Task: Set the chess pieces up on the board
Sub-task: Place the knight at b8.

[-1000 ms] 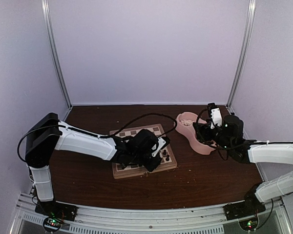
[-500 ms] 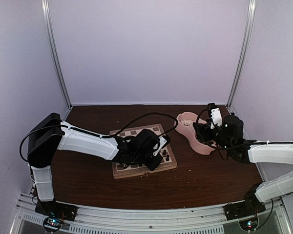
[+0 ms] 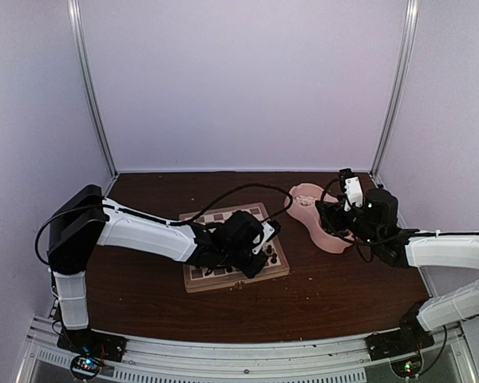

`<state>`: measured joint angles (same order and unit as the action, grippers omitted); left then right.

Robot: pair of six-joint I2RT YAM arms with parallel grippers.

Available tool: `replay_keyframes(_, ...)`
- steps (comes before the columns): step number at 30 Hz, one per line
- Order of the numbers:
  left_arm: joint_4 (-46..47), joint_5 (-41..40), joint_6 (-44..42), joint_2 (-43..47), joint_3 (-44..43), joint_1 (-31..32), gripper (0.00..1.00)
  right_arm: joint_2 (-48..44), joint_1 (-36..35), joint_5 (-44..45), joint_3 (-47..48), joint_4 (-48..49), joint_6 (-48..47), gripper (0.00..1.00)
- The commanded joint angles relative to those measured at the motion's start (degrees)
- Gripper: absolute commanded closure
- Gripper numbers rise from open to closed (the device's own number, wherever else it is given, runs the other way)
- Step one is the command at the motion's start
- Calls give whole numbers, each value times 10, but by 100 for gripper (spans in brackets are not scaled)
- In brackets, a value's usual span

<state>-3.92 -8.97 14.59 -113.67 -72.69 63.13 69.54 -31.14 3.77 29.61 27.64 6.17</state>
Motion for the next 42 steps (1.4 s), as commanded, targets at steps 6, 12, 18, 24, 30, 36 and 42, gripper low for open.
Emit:
replay_keyframes(6, 9, 1, 0, -16, -21, 3, 91, -7, 1, 3, 0, -5, -5, 23)
replay_keyframes(12, 2, -11, 0, -9, -18, 3, 84, 1, 1, -6, 7, -14, -5, 23)
replay_keyframes(18, -2, -10, 1, -7, -18, 3, 77, 2, 2, -6, 8, -14, -6, 23)
replay_keyframes(24, -17, -7, 1, 4, -22, 3, 74, 3, 1, -6, 8, -15, -7, 23)
replay_keyframes(30, -26, -3, 4, 43, 2, 3, 66, 3, 1, -6, 10, -18, -9, 23)
replay_keyframes(36, -55, -5, 15, 112, 29, 3, 65, 10, 1, 4, 18, -30, 2, 23)
replay_keyframes(42, -107, 0, 34, 164, 34, -6, 65, 25, 8, 44, 75, -135, 44, 27)
